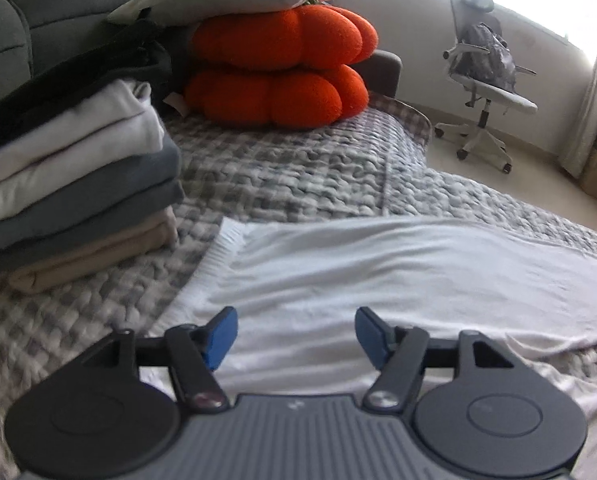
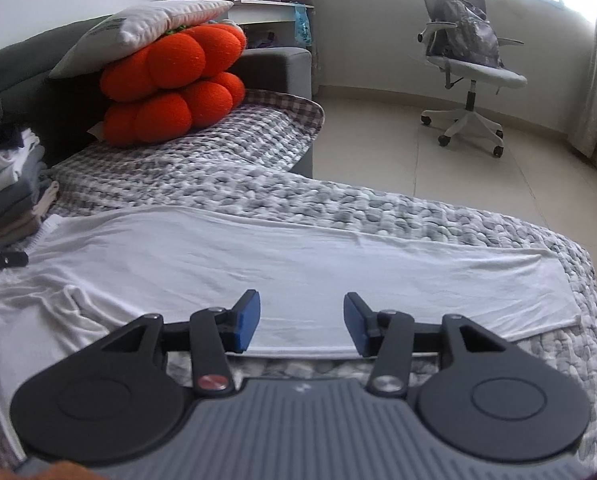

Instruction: Fold clothes

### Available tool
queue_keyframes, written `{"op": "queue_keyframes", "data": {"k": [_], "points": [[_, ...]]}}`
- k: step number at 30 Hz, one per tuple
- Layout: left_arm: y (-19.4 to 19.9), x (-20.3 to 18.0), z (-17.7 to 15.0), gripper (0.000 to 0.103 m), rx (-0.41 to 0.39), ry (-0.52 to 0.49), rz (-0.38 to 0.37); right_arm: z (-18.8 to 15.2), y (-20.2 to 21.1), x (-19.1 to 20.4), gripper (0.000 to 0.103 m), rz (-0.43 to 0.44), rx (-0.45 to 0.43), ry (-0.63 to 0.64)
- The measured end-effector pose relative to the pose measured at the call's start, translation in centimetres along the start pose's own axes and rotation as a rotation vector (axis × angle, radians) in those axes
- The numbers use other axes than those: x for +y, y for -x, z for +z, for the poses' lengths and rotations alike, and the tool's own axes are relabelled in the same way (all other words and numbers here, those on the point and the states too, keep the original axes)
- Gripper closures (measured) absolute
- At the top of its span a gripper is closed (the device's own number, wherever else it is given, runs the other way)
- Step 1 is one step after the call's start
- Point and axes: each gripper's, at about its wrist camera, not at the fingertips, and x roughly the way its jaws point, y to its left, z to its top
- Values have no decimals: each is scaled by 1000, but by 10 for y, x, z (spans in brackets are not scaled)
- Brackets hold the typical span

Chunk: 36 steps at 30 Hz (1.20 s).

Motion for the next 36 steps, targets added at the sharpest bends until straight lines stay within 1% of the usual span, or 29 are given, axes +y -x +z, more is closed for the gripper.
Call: {"op": "queue_keyframes", "data": {"k": [4, 6, 9, 14, 17, 19, 22, 25, 28, 31, 33, 36], "points": [[14, -6, -5, 23, 33, -8, 23, 5, 9, 17, 48, 2, 3, 10], [23, -14, -7, 19, 20, -31, 49, 7, 13, 27, 45, 2, 12, 19], [36, -26, -10, 14, 3, -53, 65, 9, 20, 40, 42, 11, 21, 22], [58, -40, -11, 11, 7, -50, 52, 11, 39, 55, 35, 44, 22, -2], [70, -46, -6, 6, 4, -23, 63, 15, 49, 62, 32, 55, 27, -14], [77, -50, 3, 5, 18, 4, 69, 21, 53, 68, 31, 54, 39, -13], [92, -57, 14, 0, 13, 54, 52, 31, 58, 77, 30, 49, 60, -4], [100, -61, 22, 0, 40, 98, 57, 41, 62, 86, 29, 63, 66, 12], [98, -52, 25, 0, 68, 169, 77, 52, 65, 94, 26, 88, 58, 20], [88, -28, 23, 0, 78, 294, 65, 63, 63, 104, 25, 107, 44, 32], [82, -7, 21, 0, 64, 392, 39, 69, 58, 110, 24, 138, 39, 34], [70, 24, 12, 0, 44, 583, -6, 79, 39, 121, 22, 173, 47, 50]]}}
